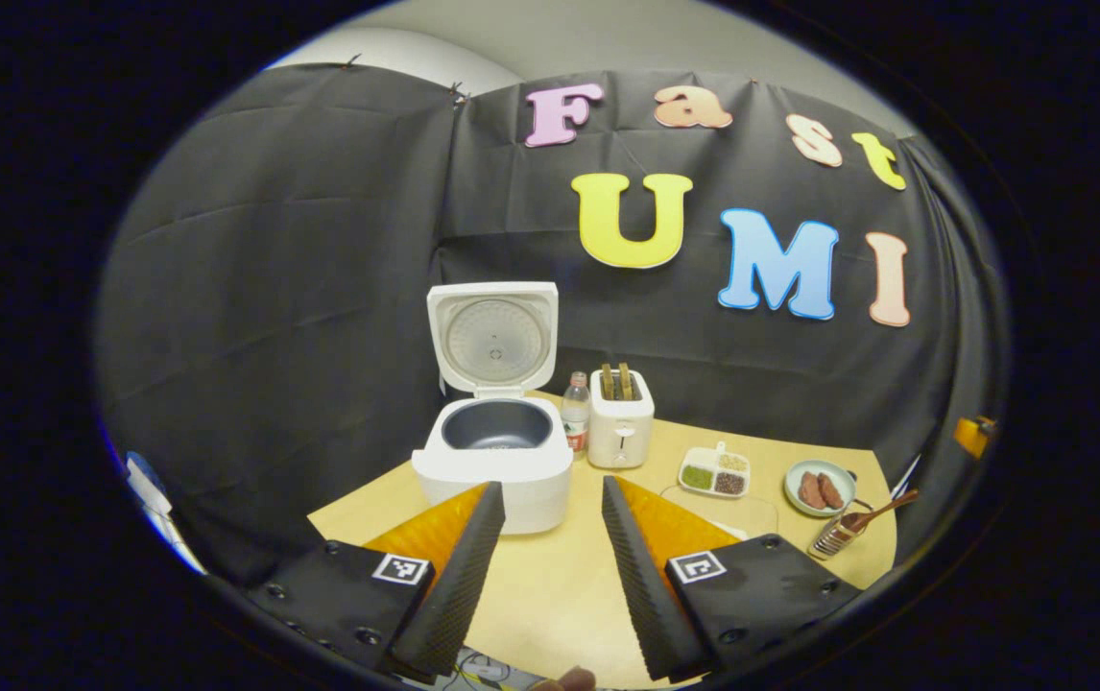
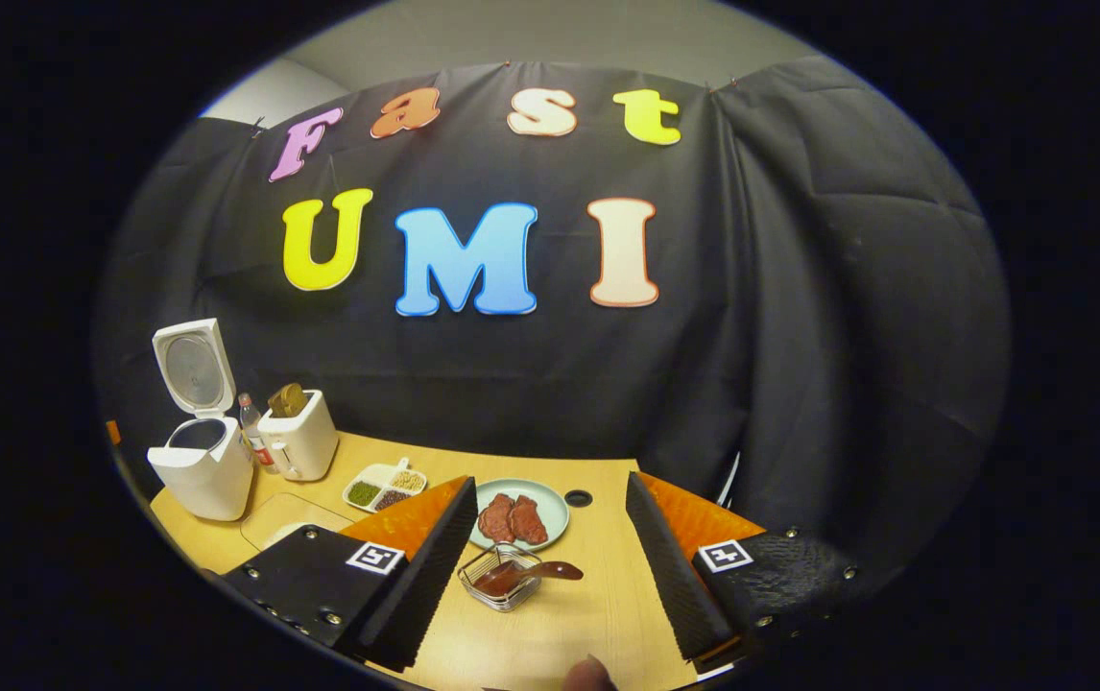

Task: Close the left gripper, press the button to open the rice cooker; take a wooden spoon from the chopstick holder with the right hand, scoop a spoonful of rice and pour it into the rice cooker, then put the wooden spoon back into the chopstick holder.

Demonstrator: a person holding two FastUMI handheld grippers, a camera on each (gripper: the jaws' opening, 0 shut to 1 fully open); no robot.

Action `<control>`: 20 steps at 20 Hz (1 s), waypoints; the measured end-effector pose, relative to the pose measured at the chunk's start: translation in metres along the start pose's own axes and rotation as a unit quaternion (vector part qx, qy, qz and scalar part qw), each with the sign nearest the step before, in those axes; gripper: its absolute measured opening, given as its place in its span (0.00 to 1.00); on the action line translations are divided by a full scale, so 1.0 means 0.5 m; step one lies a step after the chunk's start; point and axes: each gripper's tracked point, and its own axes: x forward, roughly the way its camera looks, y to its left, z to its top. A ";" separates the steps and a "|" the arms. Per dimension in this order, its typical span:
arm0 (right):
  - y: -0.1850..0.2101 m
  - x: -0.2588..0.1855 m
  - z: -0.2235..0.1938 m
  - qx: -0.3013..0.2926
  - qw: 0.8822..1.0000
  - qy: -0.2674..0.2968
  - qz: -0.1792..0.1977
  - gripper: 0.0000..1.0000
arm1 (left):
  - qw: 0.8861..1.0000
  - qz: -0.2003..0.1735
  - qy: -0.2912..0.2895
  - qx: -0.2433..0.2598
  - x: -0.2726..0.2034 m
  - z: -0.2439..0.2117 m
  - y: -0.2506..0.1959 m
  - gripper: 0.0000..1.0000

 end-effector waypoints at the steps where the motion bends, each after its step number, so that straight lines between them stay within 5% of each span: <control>1: -0.005 0.021 -0.028 0.005 1.000 0.009 0.003 0.96 | 1.000 -0.003 0.008 -0.003 -0.017 -0.006 -0.014 0.76; 7: -0.033 0.120 -0.212 0.037 0.996 0.077 -0.001 0.95 | 0.999 0.009 0.034 0.022 -0.088 -0.017 -0.023 0.75; 14: 0.005 0.204 -0.306 0.120 0.984 0.135 0.008 0.92 | 0.994 -0.015 0.036 0.106 -0.146 -0.035 -0.088 0.75; 15: 0.011 0.213 -0.303 0.130 0.983 0.132 0.009 0.82 | 0.992 -0.019 0.039 0.114 -0.153 -0.041 -0.096 0.75; 17: 0.032 0.227 -0.309 0.148 0.979 0.143 0.019 0.82 | 0.992 -0.030 0.036 0.114 -0.162 -0.044 -0.112 0.77; 18: 0.036 0.236 -0.316 0.153 0.977 0.146 0.016 0.67 | 0.993 -0.036 0.037 0.109 -0.164 -0.054 -0.117 0.77; 19: 0.036 0.244 -0.314 0.155 0.978 0.141 0.010 0.41 | 0.993 -0.036 0.042 0.105 -0.163 -0.062 -0.118 0.75; 20: 0.037 0.245 -0.304 0.157 0.978 0.137 0.008 0.40 | 0.993 -0.033 0.047 0.102 -0.161 -0.061 -0.116 0.76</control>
